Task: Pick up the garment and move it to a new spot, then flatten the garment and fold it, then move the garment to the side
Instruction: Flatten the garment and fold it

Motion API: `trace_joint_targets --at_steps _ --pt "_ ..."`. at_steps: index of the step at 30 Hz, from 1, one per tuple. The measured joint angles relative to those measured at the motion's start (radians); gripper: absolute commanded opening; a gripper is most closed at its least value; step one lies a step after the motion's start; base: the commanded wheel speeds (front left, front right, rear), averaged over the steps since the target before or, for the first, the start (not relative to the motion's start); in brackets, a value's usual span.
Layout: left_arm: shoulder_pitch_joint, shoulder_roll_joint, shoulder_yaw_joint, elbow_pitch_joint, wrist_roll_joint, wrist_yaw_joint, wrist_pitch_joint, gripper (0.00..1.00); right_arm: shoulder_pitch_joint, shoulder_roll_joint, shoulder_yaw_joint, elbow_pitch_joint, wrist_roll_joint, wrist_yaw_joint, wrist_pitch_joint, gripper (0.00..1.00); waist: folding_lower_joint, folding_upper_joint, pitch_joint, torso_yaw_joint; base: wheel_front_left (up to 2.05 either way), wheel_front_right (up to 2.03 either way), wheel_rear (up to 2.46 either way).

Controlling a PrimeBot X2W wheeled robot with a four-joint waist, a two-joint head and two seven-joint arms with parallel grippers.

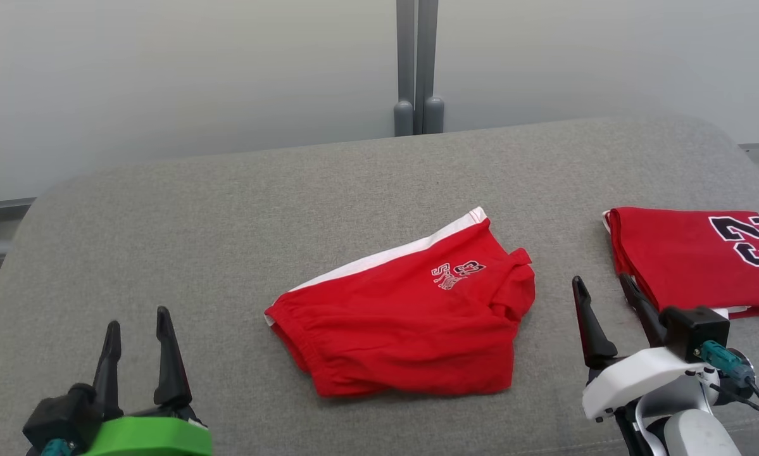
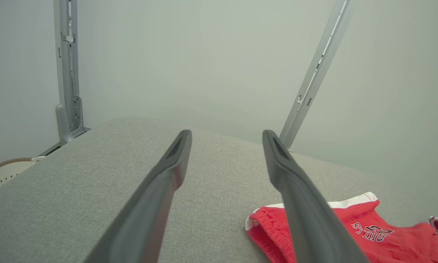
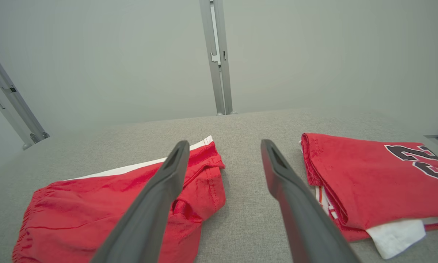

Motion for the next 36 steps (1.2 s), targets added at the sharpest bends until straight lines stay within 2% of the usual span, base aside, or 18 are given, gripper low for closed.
trace_joint_targets --at_steps 7,13,23,36 --pt "0.079 -0.017 -0.015 0.008 0.147 -0.085 0.0 1.0 -0.013 -0.001 0.032 0.059 -0.025 0.0 -0.025 1.0 0.0 0.0 -0.014 0.03 0.0 0.0 0.0" --pt "0.107 -0.017 -0.028 0.012 0.197 -0.132 0.0 1.0 -0.012 0.001 0.056 0.079 -0.047 0.0 -0.025 1.0 0.0 0.0 -0.02 0.051 0.0 0.0 0.0" --pt "0.122 -0.01 -0.025 0.093 0.23 -0.159 0.0 1.0 0.024 0.0 0.04 0.103 -0.067 0.0 -0.035 1.0 0.0 0.0 -0.033 0.064 0.0 0.0 0.0" --pt "0.116 -0.021 -0.016 0.115 0.222 -0.175 0.0 1.0 0.03 0.0 0.039 0.085 -0.059 0.0 -0.034 1.0 0.0 0.0 -0.022 0.063 0.0 0.0 0.0"
